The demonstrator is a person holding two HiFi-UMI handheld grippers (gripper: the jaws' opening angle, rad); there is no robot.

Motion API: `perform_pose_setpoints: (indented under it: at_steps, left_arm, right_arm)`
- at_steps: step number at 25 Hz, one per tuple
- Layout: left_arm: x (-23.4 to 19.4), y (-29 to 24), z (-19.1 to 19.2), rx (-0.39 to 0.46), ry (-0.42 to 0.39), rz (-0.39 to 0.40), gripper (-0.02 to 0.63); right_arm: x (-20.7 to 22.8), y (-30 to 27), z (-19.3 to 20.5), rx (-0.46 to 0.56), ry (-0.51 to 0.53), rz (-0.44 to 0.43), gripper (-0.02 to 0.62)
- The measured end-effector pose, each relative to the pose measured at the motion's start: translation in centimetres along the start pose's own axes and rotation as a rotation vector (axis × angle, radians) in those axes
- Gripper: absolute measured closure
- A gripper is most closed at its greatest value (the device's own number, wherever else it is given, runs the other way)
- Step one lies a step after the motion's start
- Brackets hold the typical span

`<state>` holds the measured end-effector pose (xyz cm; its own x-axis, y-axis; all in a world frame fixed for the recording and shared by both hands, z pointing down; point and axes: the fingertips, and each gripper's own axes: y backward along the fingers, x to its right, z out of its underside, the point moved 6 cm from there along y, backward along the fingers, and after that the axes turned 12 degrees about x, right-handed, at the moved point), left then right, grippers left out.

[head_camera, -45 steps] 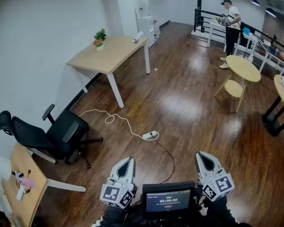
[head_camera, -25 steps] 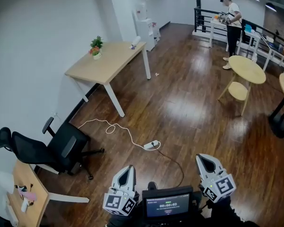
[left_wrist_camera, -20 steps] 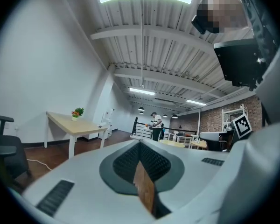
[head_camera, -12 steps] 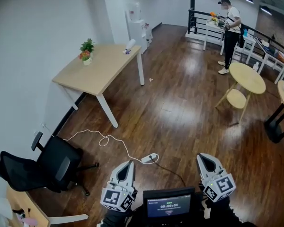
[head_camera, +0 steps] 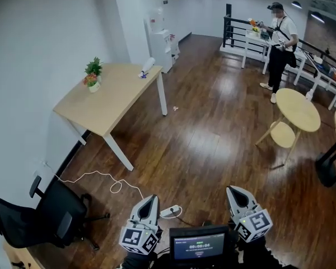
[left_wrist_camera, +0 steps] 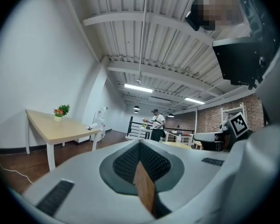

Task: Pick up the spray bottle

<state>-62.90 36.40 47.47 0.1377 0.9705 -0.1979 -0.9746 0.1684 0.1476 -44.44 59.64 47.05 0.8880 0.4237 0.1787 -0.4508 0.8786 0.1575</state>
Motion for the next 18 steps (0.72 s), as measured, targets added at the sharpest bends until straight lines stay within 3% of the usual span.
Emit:
perform_pose_setpoints:
  at_steps: [7, 10, 18]
  left_arm:
    - [3.3, -18.3, 0.7, 0.038, -0.011, -0.056, 0.612]
    - [3.0, -25.4, 0.9, 0.013, -0.001, -0.053, 0.612]
    - [-3.9, -42.9, 2.7, 0.008, -0.015, -0.053, 0.612]
  right_arm:
    - [14.9, -10.1, -3.7, -0.004, 0.004, -0.169, 0.62]
    - [19.5, -15.9, -4.7, 0.009, -0.021, -0.194, 0.62]
    - [30.0, -31.6, -2.9, -0.027, -0.028, -0.203, 0.619]
